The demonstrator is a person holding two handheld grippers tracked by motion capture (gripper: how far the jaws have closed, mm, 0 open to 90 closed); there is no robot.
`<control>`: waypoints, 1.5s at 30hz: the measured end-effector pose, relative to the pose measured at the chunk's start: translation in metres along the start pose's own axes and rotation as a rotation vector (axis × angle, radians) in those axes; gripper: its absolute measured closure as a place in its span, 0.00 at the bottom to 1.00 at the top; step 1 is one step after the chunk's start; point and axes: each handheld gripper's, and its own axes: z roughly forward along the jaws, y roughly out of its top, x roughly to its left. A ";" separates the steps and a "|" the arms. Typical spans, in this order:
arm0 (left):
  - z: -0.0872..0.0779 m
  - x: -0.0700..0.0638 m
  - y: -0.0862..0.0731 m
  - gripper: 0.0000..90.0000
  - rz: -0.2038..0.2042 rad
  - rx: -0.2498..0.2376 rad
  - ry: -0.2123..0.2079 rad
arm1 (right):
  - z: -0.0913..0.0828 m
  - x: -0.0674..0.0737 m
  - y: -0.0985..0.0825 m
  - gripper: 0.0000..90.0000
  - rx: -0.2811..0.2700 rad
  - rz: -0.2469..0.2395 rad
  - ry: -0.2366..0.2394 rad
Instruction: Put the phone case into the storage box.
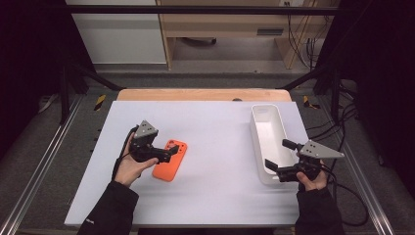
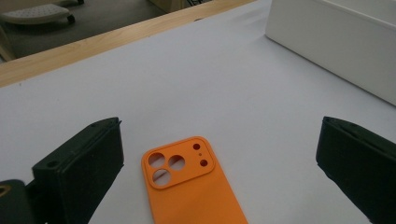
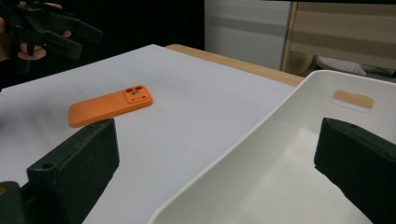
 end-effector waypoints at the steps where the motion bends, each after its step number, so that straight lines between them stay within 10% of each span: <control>1: 0.000 0.000 0.000 0.00 0.000 0.000 0.000 | 0.000 0.000 0.000 0.01 0.000 0.000 0.000; 45: 0.049 0.007 -0.020 0.00 -0.064 0.213 0.067 | 0.000 0.000 0.000 0.01 0.002 -0.005 0.003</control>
